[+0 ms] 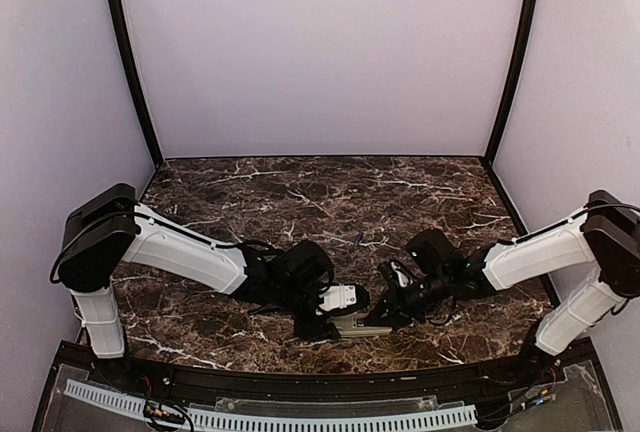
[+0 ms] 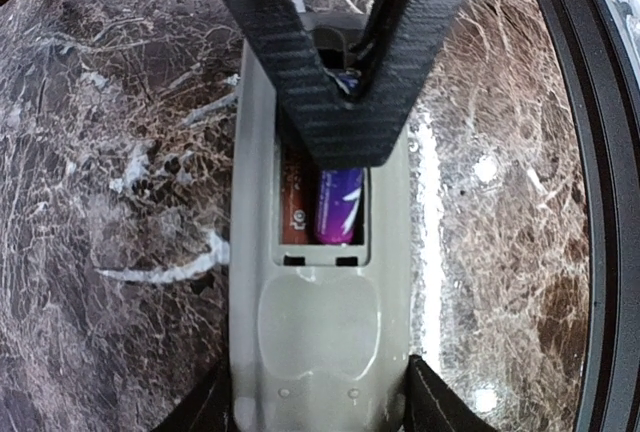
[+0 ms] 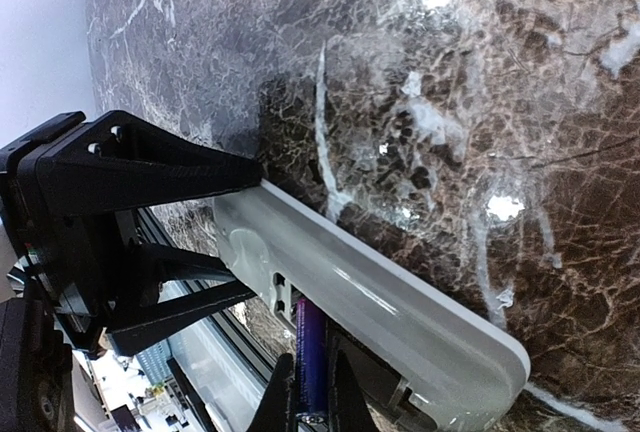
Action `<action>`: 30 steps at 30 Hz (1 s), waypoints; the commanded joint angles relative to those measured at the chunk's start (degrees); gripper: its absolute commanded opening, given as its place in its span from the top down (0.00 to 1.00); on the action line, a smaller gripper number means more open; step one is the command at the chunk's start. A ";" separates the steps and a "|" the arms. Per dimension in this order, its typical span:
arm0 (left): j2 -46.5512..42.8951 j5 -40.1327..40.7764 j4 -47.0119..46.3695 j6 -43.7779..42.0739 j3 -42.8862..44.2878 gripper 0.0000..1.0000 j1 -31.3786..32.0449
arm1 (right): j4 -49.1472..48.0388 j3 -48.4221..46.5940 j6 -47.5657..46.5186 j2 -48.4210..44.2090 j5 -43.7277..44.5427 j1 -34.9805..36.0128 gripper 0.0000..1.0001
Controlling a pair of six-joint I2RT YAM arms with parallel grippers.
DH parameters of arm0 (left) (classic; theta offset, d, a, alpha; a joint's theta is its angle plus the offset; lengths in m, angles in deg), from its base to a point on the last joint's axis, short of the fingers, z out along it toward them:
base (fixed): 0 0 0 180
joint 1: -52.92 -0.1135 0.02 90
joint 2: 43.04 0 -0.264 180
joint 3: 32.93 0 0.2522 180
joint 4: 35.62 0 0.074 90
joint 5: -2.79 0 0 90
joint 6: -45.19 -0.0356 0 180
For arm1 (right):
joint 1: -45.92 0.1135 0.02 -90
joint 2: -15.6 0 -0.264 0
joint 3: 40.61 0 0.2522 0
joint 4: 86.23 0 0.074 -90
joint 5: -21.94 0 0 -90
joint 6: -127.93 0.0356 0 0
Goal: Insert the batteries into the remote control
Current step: Load the battery into the battery compartment.
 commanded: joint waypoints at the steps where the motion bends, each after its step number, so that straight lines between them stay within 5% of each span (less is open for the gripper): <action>1: -0.06 0.97 2.05 2.13 0.70 0.42 0.55 | -2.34 1.82 1.32 2.41 4.14 2.50 1.00; 11: -2.79 -0.89 -0.02 3.10 1.48 0.28 0.55 | -1.04 2.84 0.97 1.35 6.11 2.52 1.00; 20: -7.24 -3.50 -7.64 2.25 -1.28 0.26 1.36 | -2.73 3.29 1.44 1.90 6.30 2.52 1.00; 22: -6.97 -3.93 -9.24 1.54 -1.85 0.28 2.10 | -2.80 3.44 1.57 1.68 6.31 2.52 1.00; 30: -2.93 0.17 -12.03 -0.16 -1.49 0.61 4.53 | -3.11 4.35 2.20 0.08 6.82 2.51 1.00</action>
